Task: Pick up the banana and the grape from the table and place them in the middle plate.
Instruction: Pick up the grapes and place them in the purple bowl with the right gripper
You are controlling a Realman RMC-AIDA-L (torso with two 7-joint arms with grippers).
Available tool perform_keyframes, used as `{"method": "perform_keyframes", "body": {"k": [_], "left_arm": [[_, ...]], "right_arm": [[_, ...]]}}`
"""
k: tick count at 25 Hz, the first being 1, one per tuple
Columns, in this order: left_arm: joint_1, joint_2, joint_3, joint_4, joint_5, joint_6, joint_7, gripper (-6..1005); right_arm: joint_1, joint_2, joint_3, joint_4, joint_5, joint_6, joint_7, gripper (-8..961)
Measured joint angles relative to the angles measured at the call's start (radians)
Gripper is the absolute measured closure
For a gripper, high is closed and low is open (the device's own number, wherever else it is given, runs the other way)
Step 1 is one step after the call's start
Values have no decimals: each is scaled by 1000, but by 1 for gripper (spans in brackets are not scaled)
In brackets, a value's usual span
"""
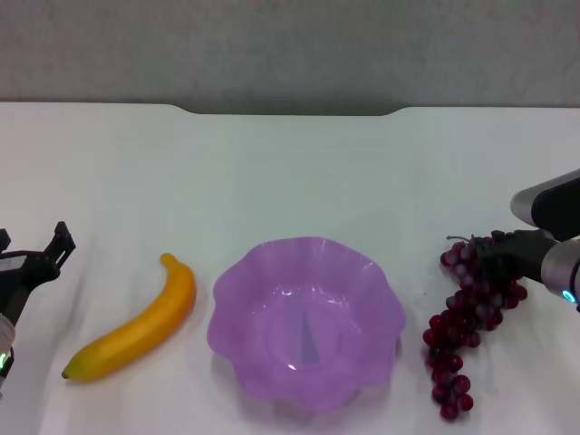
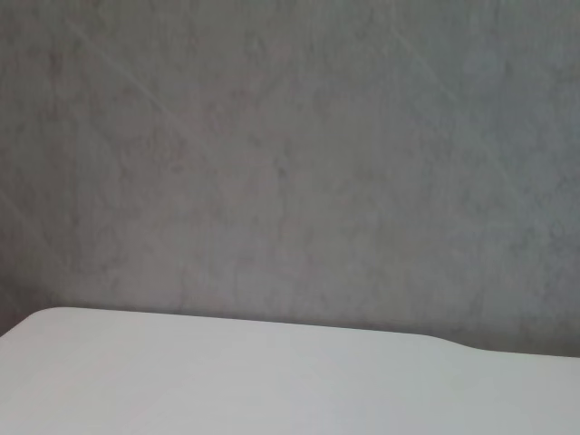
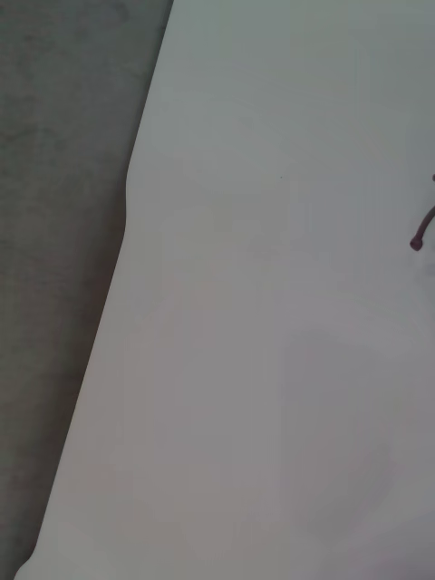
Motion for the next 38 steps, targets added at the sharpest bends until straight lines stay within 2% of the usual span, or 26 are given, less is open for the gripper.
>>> {"method": "perform_keyframes", "body": {"k": [14,38], "left_arm": [[1,0,-1,0,0,0,0,128],[0,-2,0,-2,-1,-3,0,131]], "right_arm": [[0,0,0,0,0,-4,4,771],[-28,0,-39,13,0,-81,0,795]]}}
